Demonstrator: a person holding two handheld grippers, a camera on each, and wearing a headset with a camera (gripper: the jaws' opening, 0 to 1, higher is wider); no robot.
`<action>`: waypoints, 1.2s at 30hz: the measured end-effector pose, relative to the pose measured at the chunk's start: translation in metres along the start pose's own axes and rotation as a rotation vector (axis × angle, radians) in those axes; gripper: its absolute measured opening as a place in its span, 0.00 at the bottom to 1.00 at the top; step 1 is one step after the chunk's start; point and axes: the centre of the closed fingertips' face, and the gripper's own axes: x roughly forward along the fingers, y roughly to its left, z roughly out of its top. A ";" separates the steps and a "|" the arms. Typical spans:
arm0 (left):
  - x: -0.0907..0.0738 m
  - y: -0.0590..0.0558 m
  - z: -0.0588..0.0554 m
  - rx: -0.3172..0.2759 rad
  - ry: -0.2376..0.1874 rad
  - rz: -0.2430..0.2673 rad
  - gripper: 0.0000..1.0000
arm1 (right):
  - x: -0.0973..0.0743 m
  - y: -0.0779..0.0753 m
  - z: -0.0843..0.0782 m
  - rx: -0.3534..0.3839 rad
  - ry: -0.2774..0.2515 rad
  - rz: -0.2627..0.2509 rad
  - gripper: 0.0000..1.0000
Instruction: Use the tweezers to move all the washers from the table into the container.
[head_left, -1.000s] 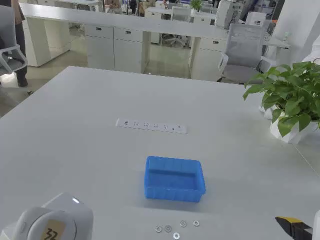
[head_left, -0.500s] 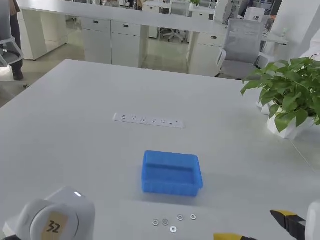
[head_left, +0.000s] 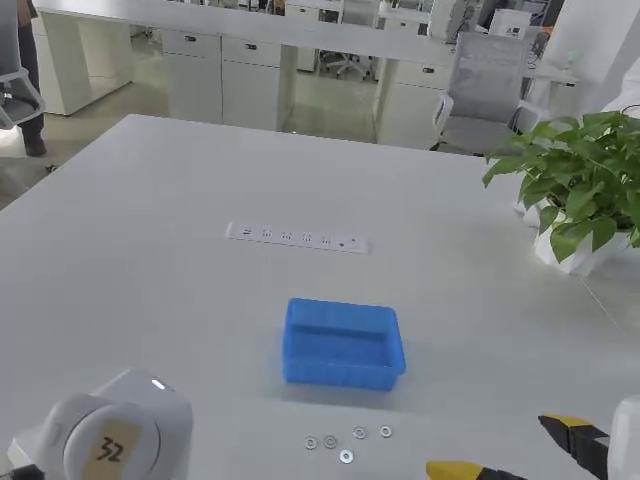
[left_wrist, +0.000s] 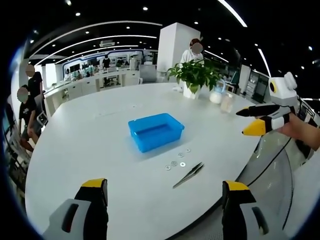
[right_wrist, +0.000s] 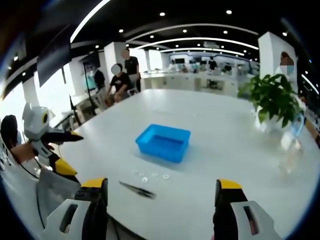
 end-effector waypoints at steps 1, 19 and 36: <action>0.000 0.000 -0.001 0.003 0.005 -0.001 0.97 | 0.000 0.000 0.000 0.000 -0.002 0.000 0.87; 0.010 0.001 -0.005 0.040 0.041 -0.022 0.93 | 0.008 -0.003 -0.004 -0.001 0.025 0.006 0.85; 0.055 -0.032 -0.031 0.175 0.214 -0.254 0.53 | 0.020 -0.008 -0.016 0.018 0.084 -0.001 0.84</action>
